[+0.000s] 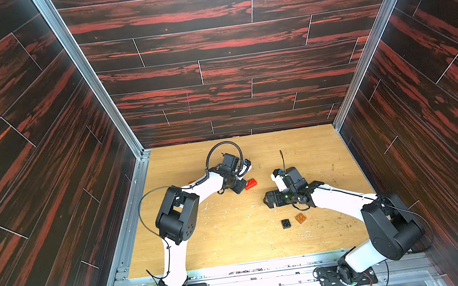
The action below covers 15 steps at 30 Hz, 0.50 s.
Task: Assemble the letter v with lego
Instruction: Assemble the lego brick with the lego brick.
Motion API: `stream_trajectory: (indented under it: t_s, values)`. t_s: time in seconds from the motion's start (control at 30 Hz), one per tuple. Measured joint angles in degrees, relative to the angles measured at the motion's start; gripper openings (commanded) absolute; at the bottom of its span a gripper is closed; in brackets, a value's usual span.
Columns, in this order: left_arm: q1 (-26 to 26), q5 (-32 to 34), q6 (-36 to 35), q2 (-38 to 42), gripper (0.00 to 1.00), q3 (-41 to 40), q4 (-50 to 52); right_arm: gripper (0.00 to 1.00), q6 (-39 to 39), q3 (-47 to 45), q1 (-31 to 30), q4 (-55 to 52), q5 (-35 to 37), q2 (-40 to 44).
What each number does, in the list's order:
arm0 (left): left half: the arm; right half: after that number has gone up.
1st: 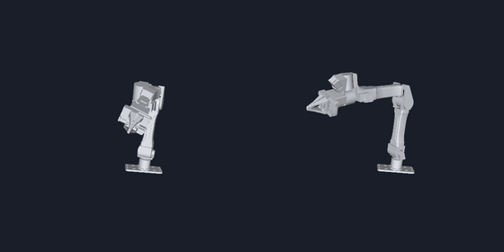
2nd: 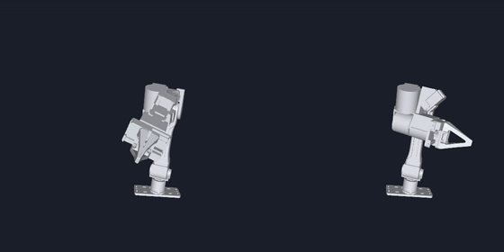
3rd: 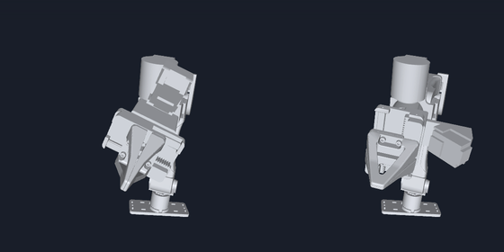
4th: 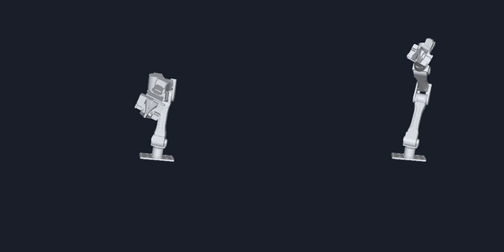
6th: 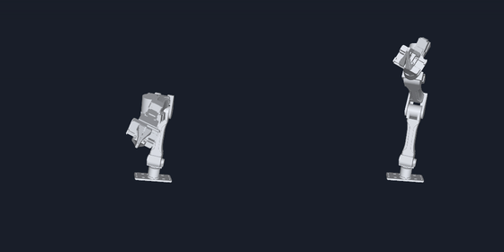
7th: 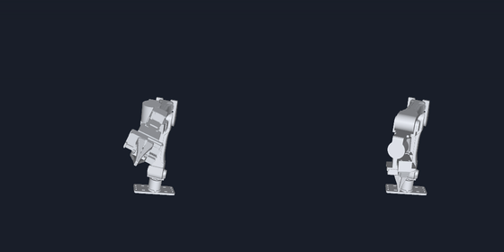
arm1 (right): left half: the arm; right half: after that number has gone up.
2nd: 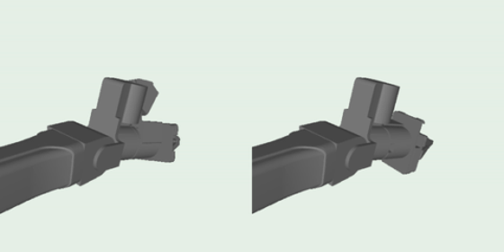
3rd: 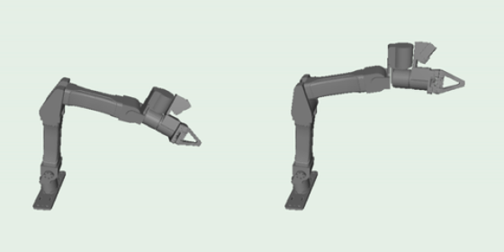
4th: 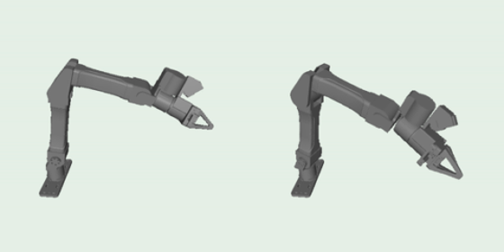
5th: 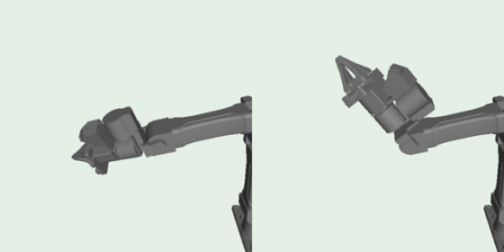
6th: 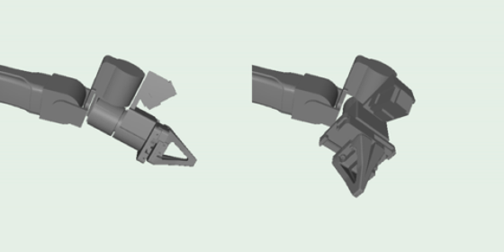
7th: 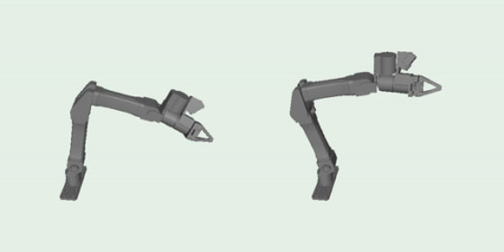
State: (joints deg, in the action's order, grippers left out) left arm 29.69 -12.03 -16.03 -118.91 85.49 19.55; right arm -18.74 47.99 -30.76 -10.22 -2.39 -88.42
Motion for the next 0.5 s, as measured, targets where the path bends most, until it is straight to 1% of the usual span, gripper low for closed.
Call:
stream_trajectory:
  t_s: [0.5]
  values:
    - [-0.02,-2.78,-0.92,-2.67,0.31,2.16,0.92,0.98,0.00,0.00,-0.02,0.02,0.09,-0.02]
